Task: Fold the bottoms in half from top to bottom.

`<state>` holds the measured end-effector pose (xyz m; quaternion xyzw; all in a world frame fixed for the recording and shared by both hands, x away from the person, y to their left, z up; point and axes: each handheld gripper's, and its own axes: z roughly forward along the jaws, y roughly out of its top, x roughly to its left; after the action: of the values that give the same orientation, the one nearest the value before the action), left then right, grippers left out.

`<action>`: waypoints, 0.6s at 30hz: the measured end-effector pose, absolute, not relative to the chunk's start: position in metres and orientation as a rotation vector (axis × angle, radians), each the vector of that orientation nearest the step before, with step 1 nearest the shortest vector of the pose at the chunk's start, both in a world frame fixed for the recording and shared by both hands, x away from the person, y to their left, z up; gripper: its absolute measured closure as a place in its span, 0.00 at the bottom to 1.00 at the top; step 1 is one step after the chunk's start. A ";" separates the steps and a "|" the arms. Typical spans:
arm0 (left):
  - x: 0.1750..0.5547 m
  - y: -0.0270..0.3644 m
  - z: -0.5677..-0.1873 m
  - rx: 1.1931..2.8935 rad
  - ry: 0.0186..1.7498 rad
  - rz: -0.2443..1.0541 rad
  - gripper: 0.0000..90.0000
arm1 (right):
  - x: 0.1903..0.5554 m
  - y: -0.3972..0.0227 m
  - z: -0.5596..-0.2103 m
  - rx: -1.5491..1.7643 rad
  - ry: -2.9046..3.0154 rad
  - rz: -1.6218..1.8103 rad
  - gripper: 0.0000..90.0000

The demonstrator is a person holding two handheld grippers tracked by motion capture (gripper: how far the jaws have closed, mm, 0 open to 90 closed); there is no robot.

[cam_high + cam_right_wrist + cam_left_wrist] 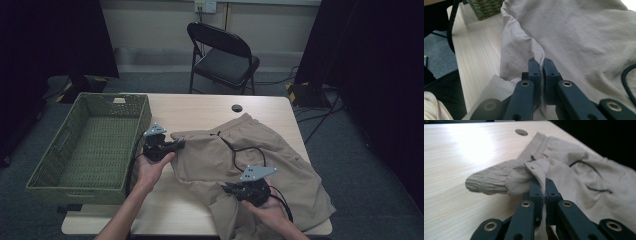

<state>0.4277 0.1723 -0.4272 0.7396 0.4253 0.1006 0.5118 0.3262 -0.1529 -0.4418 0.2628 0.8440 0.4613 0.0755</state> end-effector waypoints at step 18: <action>0.424 0.187 -0.396 1.744 1.030 0.301 0.98 | 0.315 -0.134 -0.396 0.678 2.480 1.515 0.97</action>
<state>0.4237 0.1874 -0.3961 0.7274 0.4296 0.1256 0.5202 0.3153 -0.1344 -0.3956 0.2266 0.8285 0.5060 0.0787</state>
